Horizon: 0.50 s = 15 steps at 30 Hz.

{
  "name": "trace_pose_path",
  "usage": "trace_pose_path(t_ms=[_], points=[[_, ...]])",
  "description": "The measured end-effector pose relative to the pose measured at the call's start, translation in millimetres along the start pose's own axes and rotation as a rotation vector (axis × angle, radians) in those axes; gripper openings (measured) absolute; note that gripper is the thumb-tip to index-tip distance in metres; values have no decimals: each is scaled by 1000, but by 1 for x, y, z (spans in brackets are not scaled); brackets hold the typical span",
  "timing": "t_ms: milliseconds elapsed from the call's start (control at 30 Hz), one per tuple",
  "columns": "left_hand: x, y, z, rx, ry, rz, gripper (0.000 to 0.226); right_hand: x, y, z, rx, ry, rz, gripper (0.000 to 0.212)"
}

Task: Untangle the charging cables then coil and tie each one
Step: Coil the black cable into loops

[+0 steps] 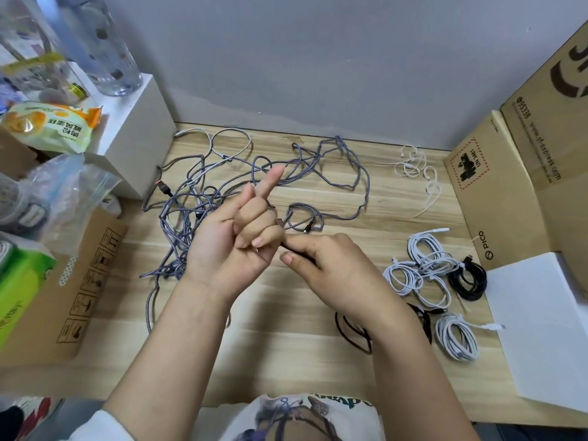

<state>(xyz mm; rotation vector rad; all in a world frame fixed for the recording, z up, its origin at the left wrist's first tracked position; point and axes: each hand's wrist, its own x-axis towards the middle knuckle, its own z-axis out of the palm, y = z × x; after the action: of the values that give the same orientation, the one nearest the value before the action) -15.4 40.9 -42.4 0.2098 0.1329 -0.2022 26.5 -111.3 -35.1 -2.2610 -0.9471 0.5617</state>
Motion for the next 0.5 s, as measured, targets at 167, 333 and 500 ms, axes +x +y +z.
trace_pose_path(t_ms=[167, 333, 500], points=[[6, -16, -3, 415, 269, 243, 34, -5, -5, -8, -106, -30, 71, 26], [1, -17, -6, 1010, 225, 224, 37, -8, -8, -9, -12, -5, 132, 23], [-6, -13, -8, 1354, 205, -3, 32, -7, -8, -16, 81, 237, 102, 36]])
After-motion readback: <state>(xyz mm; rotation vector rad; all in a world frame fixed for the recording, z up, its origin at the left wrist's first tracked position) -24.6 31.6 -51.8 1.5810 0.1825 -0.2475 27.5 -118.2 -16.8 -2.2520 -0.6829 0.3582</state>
